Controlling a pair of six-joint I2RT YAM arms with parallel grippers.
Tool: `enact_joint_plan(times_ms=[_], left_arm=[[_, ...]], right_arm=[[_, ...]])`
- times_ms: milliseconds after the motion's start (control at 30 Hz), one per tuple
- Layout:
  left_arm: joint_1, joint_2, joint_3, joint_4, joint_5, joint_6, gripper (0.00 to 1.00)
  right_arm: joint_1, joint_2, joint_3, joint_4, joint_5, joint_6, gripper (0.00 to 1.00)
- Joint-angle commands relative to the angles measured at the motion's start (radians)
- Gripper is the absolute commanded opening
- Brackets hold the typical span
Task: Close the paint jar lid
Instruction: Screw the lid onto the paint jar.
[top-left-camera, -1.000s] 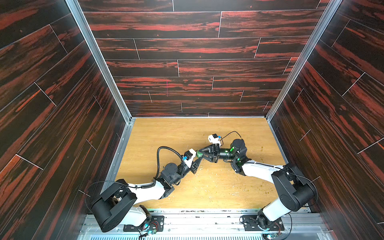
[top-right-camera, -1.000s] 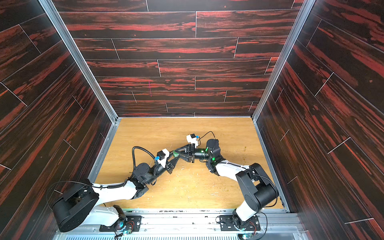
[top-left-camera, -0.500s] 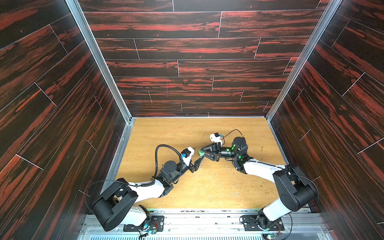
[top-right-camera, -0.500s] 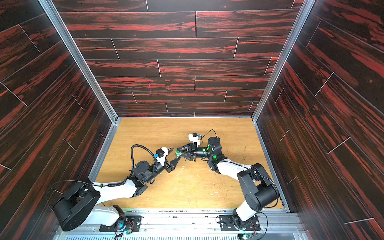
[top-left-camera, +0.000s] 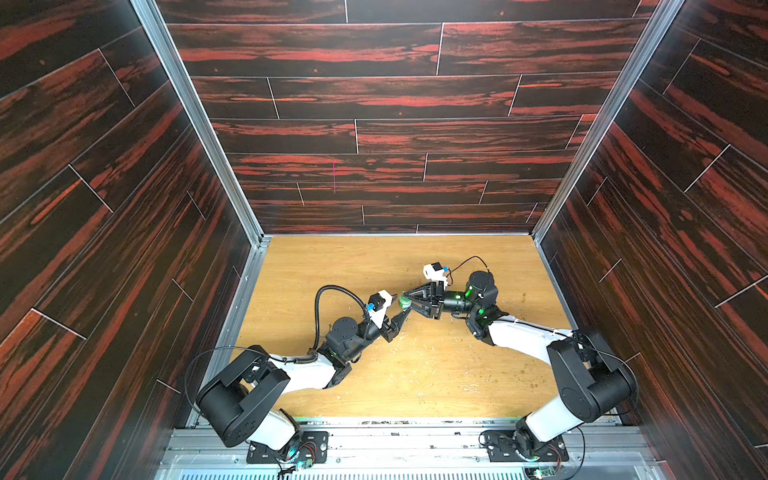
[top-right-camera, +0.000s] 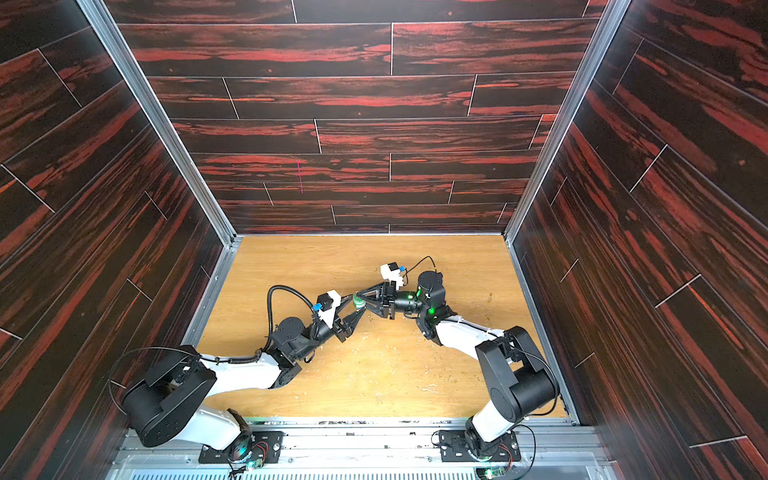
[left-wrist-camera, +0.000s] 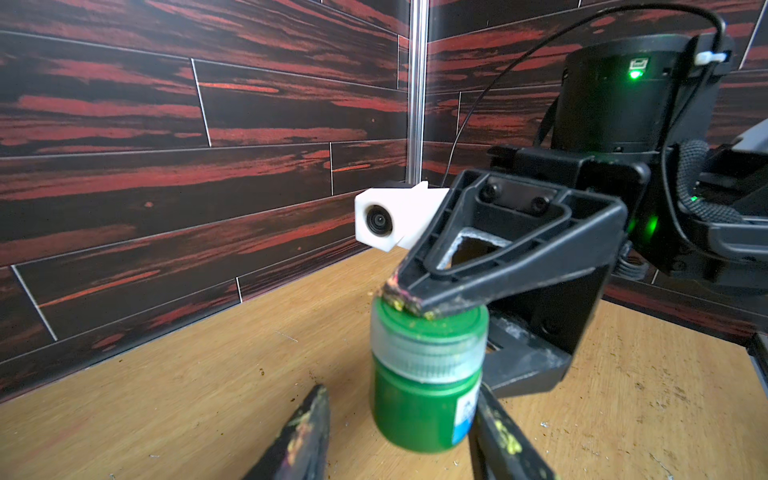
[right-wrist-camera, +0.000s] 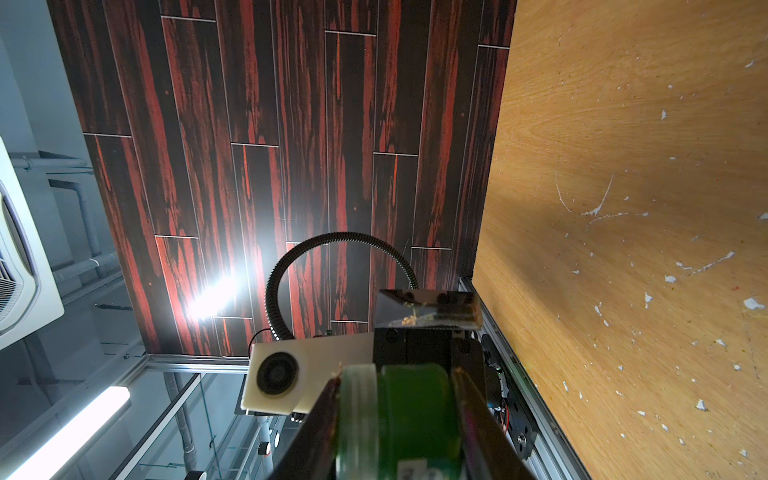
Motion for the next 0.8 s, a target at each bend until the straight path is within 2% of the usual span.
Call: enact_joint_plan(times_ms=[0, 467, 767], left_arm=[[0.015, -0.015, 0.03, 0.04, -0.015, 0.002, 0.57], [0.015, -0.081, 0.031, -0.009, 0.028, -0.009, 0.58], [0.015, -0.067, 0.043, -0.026, 0.043, -0.014, 0.49]], right_arm=[[0.003, -0.016, 0.02, 0.018, -0.037, -0.007, 0.32], [0.002, -0.01, 0.022, 0.02, -0.04, -0.007, 0.32], [0.002, -0.013, 0.019, 0.041, -0.043, 0.007, 0.32]])
